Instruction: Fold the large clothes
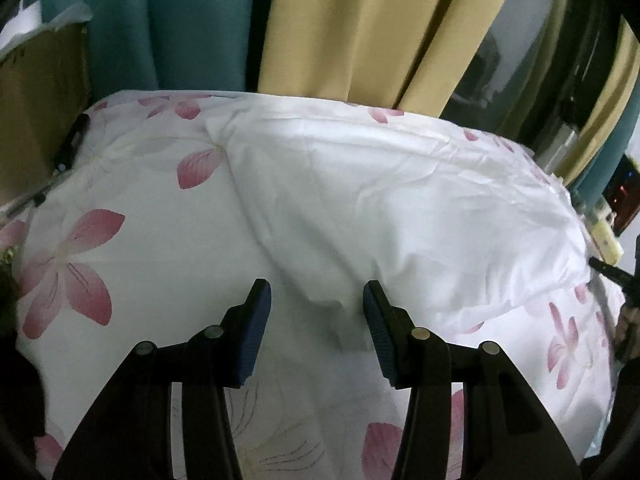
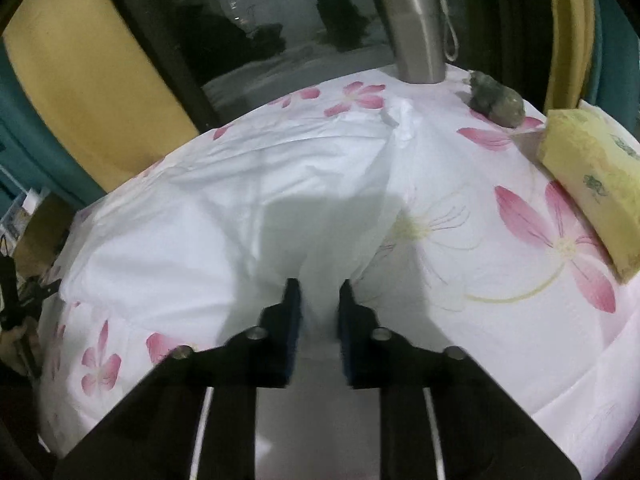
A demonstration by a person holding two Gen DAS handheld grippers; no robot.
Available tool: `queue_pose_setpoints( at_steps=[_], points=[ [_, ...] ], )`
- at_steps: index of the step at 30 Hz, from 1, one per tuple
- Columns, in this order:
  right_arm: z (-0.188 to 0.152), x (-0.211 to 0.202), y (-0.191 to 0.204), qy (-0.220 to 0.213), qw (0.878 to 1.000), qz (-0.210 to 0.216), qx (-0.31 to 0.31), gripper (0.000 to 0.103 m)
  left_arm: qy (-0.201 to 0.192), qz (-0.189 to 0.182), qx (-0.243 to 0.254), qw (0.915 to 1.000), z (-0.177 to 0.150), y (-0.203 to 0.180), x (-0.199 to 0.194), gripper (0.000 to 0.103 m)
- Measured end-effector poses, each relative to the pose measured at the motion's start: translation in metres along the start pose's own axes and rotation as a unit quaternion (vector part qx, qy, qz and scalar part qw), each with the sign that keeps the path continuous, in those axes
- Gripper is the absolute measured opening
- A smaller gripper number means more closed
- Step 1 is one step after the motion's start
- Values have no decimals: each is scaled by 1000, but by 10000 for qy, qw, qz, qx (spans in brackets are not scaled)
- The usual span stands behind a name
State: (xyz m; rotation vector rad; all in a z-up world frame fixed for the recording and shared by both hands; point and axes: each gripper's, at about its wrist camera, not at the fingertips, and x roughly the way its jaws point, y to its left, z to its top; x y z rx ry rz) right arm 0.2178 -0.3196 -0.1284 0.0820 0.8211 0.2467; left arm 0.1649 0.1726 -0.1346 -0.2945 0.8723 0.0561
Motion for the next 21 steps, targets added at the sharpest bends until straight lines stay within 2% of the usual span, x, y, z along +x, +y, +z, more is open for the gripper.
queue_pose_setpoints(
  at_steps=[1, 2, 3, 7, 21],
  points=[
    [0, 0, 1, 5, 10000, 6, -32, 11, 5, -96, 12, 10000, 0, 1, -1, 38],
    [0, -1, 2, -14, 10000, 19, -47, 9, 54, -277, -3, 9996, 1, 2, 1, 3],
    [0, -2, 2, -32, 10000, 45, -52, 9, 134, -486, -42, 9987, 0, 4, 3, 4],
    [-6, -11, 1, -99, 9999, 69, -45, 8, -88, -346, 199, 9992, -5, -1, -14, 3],
    [-24, -52, 5, -125, 9997, -118, -185, 7, -148, -724, 58, 9973, -30, 7, -59, 3]
  ],
)
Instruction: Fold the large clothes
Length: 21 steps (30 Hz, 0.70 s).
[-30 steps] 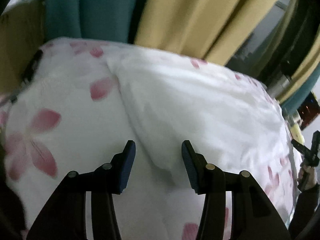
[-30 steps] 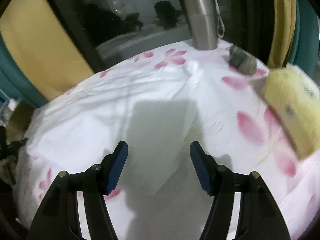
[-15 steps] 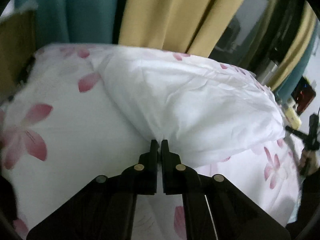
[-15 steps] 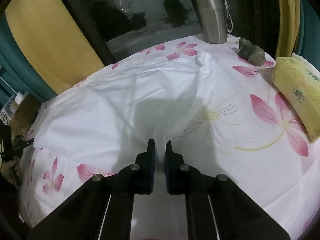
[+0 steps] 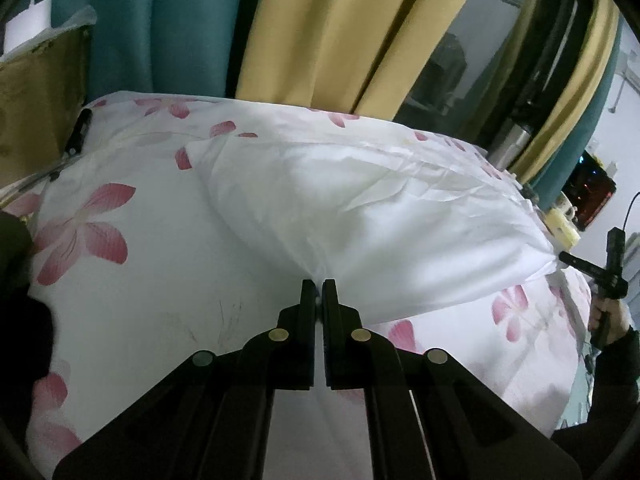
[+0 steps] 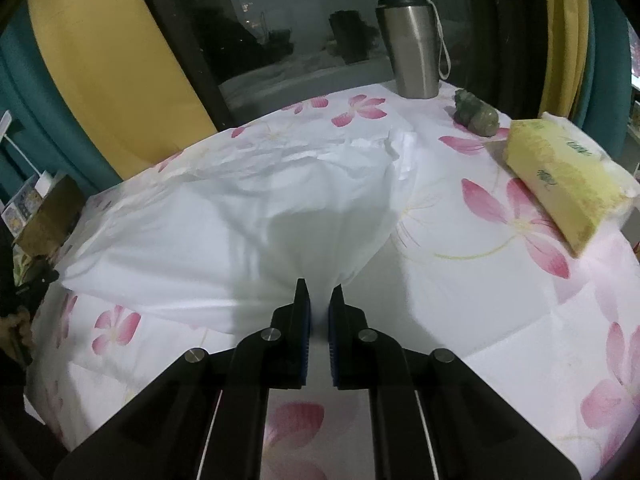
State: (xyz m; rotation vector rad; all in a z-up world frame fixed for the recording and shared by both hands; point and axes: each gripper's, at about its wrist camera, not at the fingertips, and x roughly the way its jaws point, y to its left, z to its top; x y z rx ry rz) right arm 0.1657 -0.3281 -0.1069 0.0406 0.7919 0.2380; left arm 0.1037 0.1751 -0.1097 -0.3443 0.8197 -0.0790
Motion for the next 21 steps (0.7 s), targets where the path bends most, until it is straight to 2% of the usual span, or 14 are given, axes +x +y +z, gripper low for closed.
queue_pose_setpoints(
  at_steps=[21],
  points=[
    [-39, -32, 0, 37, 9991, -330, -248, 7, 160, -44, 149, 9998, -42, -21, -27, 3]
  ],
)
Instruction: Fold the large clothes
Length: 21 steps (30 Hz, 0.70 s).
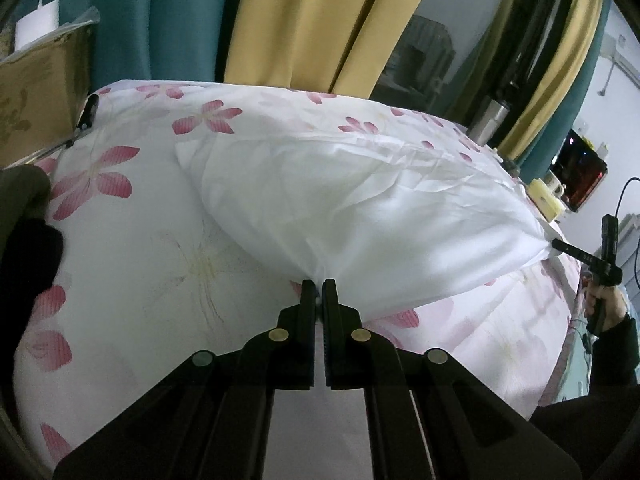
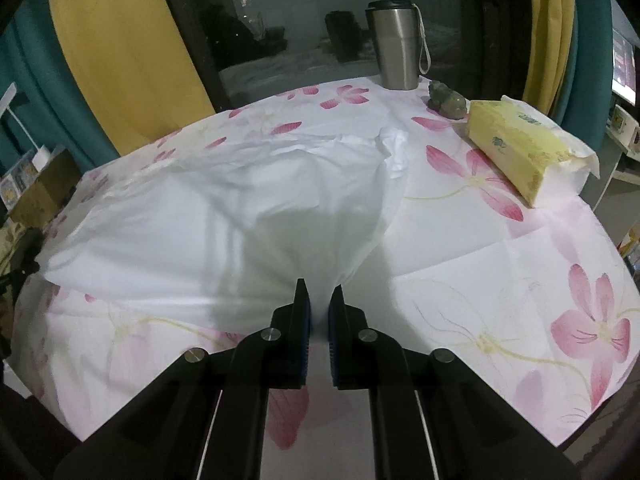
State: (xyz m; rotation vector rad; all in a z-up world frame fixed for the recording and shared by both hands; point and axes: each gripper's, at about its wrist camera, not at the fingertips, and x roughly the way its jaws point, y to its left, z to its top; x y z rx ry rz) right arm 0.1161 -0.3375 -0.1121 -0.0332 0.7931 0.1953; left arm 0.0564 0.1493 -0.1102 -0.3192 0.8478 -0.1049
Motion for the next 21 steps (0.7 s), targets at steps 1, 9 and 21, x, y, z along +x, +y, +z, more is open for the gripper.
queue_pose_setpoints(
  at_steps=[1, 9, 21],
  points=[
    [-1, -1, 0, -2, 10000, -24, -37, 7, 13, 5, 2, 10000, -1, 0, 0, 3],
    [-8, -4, 1, 17, 9993, -241, -292, 7, 277, 96, 8, 9996, -7, -3, 9, 3],
    [-19, 3, 5, 0, 9972, -543, -515, 10, 416, 11, -304, 9987, -15, 6, 18, 5]
  ],
)
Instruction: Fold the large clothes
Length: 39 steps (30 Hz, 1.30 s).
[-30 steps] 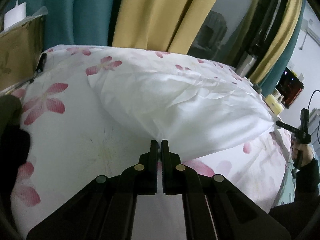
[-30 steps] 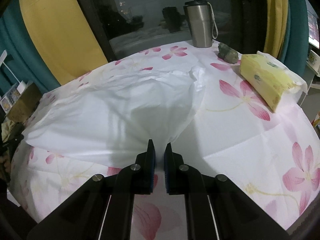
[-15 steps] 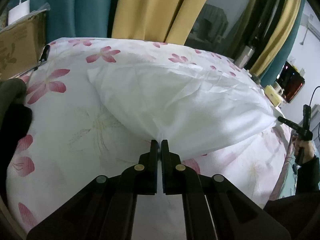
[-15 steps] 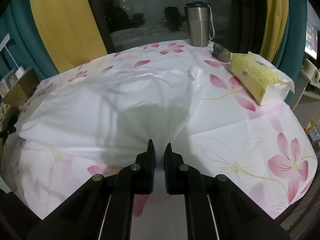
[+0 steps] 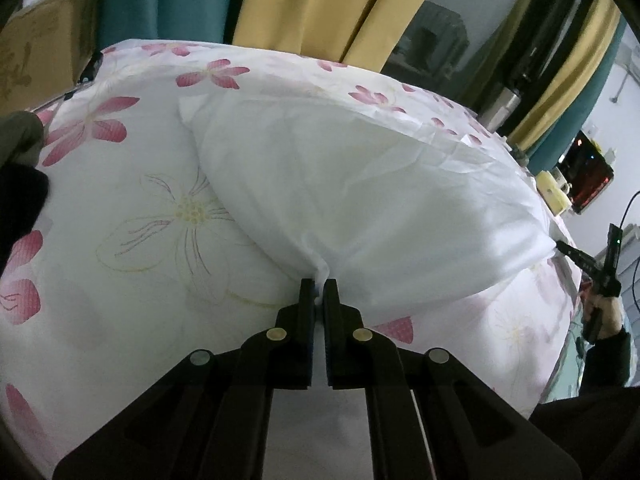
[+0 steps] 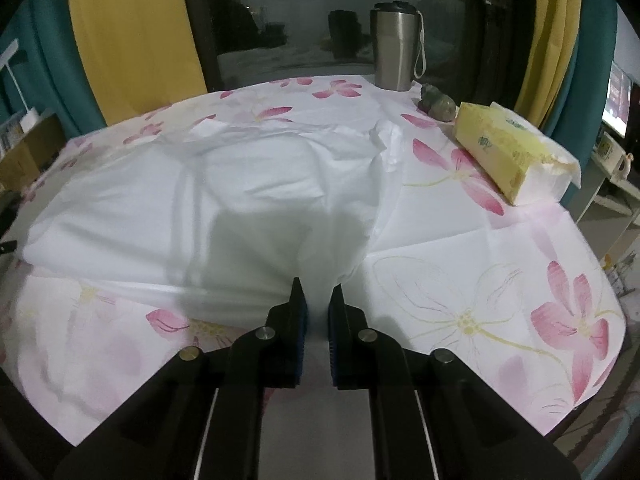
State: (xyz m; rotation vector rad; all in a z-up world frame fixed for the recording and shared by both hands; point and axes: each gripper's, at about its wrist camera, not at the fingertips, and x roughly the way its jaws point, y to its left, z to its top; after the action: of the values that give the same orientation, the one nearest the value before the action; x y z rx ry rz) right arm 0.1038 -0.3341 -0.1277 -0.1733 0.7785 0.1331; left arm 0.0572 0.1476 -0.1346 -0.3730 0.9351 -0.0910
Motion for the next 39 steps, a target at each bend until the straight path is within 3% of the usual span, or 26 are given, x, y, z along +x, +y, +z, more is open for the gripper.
queue_pose_setpoints(
  at_steps=[3, 5, 10, 11, 13, 14, 15, 21, 28, 37, 39],
  points=[
    [1, 0, 3, 26, 9999, -110, -56, 13, -35, 272, 118, 9996, 0, -5, -5, 15],
    [1, -2, 5, 32, 9998, -155, -89, 14, -189, 664, 332, 9971, -1, -8, -16, 32],
    [-4, -4, 9, 3, 9997, -211, -133, 21, -461, 1115, 193, 9925, 0, 2, -47, 40],
    [-4, -4, 10, 3, 9996, -240, -135, 28, -535, 1146, 145, 9919, 1, 3, -52, 40],
    [-5, -6, 10, -1, 9993, -355, -120, 53, -725, 1165, 38, 9905, 5, 2, -62, 40],
    [-5, -6, 9, -6, 9992, -390, -114, 75, -815, 1184, 19, 9896, 7, -2, -65, 40],
    [-7, -7, 8, -26, 9991, -422, -96, 86, -881, 1201, 42, 9888, 11, -9, -67, 40],
    [-11, -16, 0, -85, 9992, -395, 51, 86, -916, 679, 479, 9923, 27, -63, -47, 40],
    [-13, -28, -14, -195, 9986, -238, 439, 86, -640, -190, 675, 9955, 47, -123, 12, 40],
    [-23, -35, -13, -167, 9941, 247, 1043, 87, -340, -506, 878, 9943, 57, -172, 63, 40],
    [-26, -38, -13, -213, 9895, 429, 1364, 94, -304, -567, 974, 9932, 60, -178, 70, 40]
  ],
)
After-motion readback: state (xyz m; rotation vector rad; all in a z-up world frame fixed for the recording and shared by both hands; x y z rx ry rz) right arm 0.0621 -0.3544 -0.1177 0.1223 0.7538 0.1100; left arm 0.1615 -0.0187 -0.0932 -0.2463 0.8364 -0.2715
